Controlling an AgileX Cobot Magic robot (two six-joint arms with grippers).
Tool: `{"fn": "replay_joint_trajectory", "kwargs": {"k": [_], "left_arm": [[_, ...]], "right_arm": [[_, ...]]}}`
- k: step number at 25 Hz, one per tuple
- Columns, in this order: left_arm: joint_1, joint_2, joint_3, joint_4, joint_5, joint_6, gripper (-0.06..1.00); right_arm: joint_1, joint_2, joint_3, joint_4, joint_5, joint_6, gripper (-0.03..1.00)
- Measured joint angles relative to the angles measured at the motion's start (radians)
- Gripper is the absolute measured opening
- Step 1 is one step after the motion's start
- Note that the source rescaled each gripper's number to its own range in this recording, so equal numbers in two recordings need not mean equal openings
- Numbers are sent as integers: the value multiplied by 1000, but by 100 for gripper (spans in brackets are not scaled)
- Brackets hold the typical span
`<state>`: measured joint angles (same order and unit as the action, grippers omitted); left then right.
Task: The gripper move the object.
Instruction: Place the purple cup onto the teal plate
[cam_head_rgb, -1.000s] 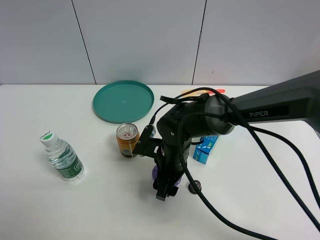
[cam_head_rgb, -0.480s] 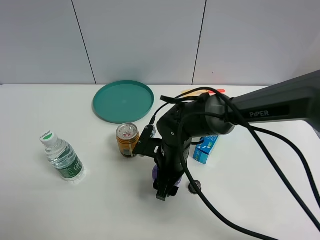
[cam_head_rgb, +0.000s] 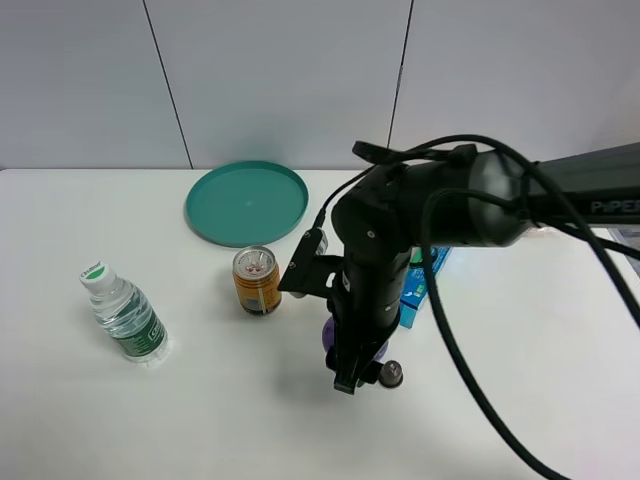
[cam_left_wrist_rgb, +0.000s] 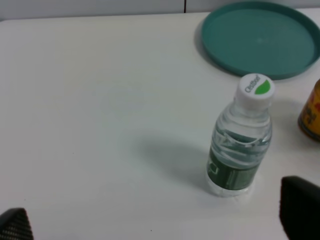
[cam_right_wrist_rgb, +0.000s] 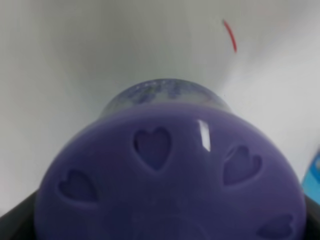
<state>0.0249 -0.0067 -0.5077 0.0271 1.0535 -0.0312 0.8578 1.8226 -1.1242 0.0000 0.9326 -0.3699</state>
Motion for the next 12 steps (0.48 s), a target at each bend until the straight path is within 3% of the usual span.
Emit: {"fn": "replay_joint_trajectory", "kwargs": {"k": [5, 12], "left_arm": [[0, 0, 0, 0, 0, 0, 100], [0, 0, 0, 0, 0, 0, 100]], "right_arm": [[-17, -96, 0, 0, 62, 8, 0], [-117, -160, 0, -32, 131, 53, 0]]}}
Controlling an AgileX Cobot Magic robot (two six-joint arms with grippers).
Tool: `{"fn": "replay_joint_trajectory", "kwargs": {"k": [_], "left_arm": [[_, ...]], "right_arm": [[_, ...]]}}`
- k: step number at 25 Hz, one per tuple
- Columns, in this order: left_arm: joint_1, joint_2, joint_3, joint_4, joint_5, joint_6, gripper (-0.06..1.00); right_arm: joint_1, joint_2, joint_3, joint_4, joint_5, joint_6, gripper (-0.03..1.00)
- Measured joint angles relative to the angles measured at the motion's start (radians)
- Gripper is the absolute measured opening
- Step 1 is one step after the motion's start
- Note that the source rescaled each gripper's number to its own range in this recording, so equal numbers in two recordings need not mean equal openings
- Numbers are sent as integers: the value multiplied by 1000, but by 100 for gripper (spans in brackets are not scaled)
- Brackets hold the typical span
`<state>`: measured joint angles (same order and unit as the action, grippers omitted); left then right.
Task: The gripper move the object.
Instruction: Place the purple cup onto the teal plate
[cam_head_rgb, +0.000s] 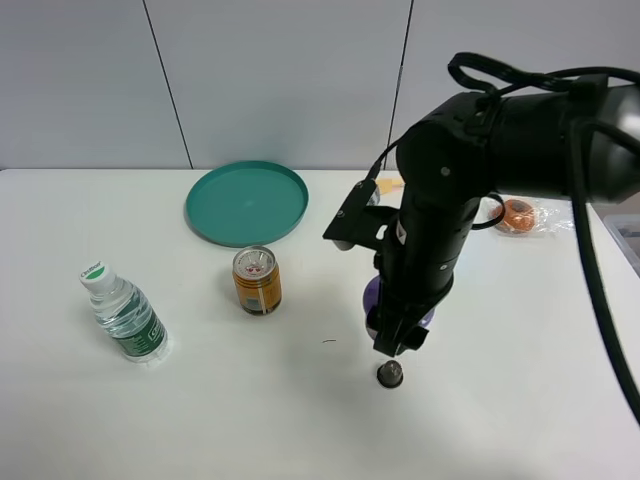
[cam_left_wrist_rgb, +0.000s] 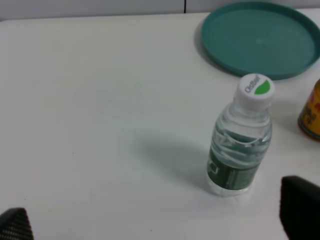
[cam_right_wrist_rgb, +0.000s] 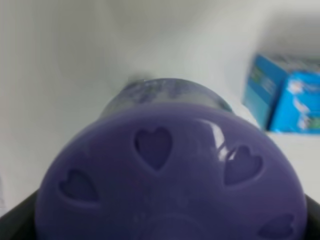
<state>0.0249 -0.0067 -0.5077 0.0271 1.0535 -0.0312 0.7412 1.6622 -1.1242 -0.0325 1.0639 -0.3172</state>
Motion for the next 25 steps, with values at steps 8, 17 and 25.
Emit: {"fn": "replay_joint_trajectory", "kwargs": {"k": [8, 17, 25], "left_arm": [[0, 0, 0, 0, 0, 0, 100], [0, 0, 0, 0, 0, 0, 100], [0, 0, 0, 0, 0, 0, 100]], "right_arm": [[-102, 2, -15, -7, -9, 9, 0], [-134, 177, -362, -6, 46, 52, 0], [-135, 503, -850, 32, 150, 67, 0]]}}
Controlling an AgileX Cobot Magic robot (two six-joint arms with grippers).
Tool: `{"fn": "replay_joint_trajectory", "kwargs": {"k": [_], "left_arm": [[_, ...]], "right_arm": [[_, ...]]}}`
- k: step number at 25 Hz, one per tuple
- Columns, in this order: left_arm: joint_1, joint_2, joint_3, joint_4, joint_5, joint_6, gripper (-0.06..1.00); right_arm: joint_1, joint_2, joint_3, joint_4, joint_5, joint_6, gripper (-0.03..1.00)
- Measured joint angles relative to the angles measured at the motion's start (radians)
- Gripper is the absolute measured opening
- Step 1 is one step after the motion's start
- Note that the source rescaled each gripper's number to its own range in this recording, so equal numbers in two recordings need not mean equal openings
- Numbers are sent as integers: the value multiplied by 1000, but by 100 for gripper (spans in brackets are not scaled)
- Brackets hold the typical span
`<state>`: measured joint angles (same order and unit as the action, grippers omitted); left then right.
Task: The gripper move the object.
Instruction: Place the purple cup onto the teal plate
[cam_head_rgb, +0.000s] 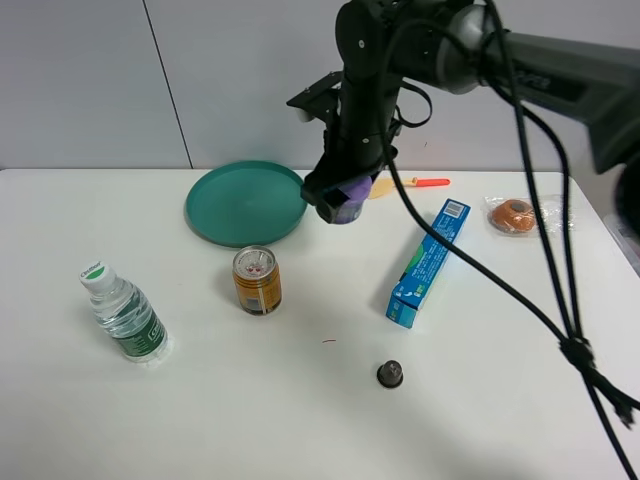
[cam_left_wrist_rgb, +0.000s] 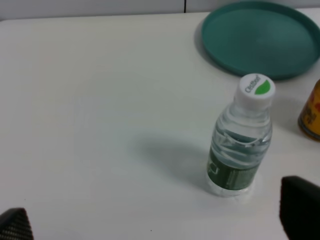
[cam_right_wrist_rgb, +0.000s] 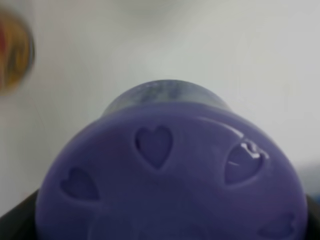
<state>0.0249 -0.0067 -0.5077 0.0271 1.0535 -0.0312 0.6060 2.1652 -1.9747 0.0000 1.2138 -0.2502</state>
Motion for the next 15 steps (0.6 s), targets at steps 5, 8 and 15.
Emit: {"fn": "replay_joint_trajectory", "kwargs": {"k": [5, 8, 15], "left_arm": [[0, 0, 0, 0, 0, 0, 100], [0, 0, 0, 0, 0, 0, 100], [0, 0, 0, 0, 0, 0, 100]], "right_arm": [[0, 224, -331, 27, 4, 38, 0], [0, 323, -467, 31, 6, 71, 0], [0, 424, -535, 31, 10, 83, 0]]}}
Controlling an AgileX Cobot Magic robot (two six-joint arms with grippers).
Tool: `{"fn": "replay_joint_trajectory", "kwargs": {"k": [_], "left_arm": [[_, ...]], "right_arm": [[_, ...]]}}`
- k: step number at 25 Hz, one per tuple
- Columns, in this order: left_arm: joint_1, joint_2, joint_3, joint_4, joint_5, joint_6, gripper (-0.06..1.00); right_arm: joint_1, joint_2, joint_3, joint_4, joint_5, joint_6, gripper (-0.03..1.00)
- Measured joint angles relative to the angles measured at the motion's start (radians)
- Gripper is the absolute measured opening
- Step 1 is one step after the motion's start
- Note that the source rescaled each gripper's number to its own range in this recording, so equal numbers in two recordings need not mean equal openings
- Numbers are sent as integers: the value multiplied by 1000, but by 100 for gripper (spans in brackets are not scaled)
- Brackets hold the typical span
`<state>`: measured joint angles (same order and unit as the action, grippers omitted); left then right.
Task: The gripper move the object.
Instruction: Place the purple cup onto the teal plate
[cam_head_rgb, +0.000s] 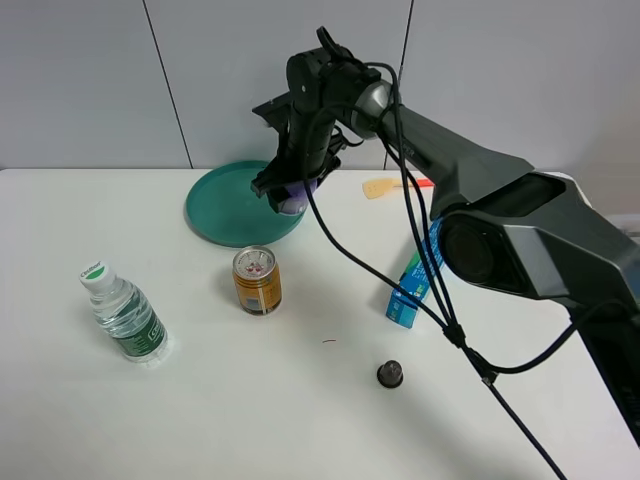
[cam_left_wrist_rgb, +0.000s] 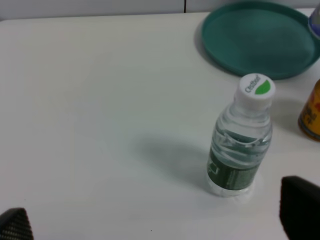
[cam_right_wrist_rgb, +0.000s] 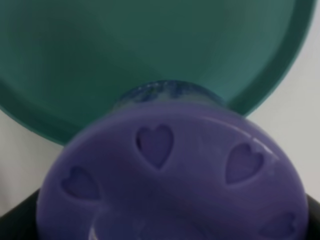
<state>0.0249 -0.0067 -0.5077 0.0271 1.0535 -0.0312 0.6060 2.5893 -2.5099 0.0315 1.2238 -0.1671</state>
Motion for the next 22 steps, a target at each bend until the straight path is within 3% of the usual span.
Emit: {"fn": "replay_joint_trajectory", "kwargs": {"k": [4, 10, 18, 22], "left_arm": [[0, 0, 0, 0, 0, 0, 100], [0, 0, 0, 0, 0, 0, 100], [0, 0, 0, 0, 0, 0, 100], [0, 0, 0, 0, 0, 0, 100]], "right_arm": [[0, 23, 0, 0, -24, 6, 0], [0, 27, 0, 1, -163, 6, 0], [0, 76, -2, 51, -280, 5, 0], [0, 103, -2, 54, -302, -8, 0]]}}
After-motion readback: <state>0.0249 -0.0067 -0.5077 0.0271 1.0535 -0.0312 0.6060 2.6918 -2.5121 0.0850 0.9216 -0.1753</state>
